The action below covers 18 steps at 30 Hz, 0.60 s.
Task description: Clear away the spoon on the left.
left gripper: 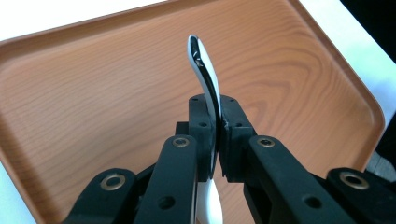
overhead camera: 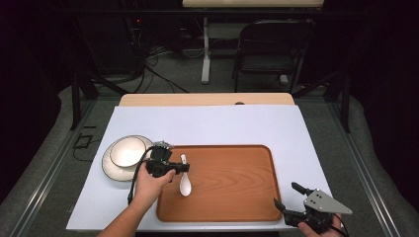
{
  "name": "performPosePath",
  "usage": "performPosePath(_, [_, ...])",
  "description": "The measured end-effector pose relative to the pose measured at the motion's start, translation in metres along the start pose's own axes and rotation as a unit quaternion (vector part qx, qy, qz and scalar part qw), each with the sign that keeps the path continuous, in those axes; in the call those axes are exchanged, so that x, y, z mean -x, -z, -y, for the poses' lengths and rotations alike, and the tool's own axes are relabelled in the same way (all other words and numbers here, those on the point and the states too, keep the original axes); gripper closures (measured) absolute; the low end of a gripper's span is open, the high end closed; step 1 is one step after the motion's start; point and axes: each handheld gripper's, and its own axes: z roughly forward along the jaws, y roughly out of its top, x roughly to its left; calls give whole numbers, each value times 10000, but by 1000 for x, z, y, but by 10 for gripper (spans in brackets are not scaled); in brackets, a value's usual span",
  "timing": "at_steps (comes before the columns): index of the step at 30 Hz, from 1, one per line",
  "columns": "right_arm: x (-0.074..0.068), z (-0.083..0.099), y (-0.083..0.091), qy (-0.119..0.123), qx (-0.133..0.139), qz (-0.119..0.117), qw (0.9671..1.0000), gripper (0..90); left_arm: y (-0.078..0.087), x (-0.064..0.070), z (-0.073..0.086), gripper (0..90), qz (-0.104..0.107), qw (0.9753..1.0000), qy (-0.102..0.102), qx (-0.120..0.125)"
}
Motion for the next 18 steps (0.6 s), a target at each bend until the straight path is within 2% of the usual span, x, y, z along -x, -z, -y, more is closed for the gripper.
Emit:
performPosePath(8, [0, 0, 0, -4, 0, -6, 10000, 209, -11, -8, -5, 837, -116, 9993, 352, -20])
performPosePath(12, [0, 0, 0, 3, 4, -8, 10000, 209, -17, -15, -6, 830, -79, 9986, 529, -57])
performPosePath(17, [0, 0, 0, 6, 2, -16, 10000, 209, -24, -27, -4, 823, 67, 9963, 859, 6])
performPosePath(18, [0, 0, 0, 9, 3, -17, 10000, 209, -24, -27, -4, 822, 67, 9963, 859, 6])
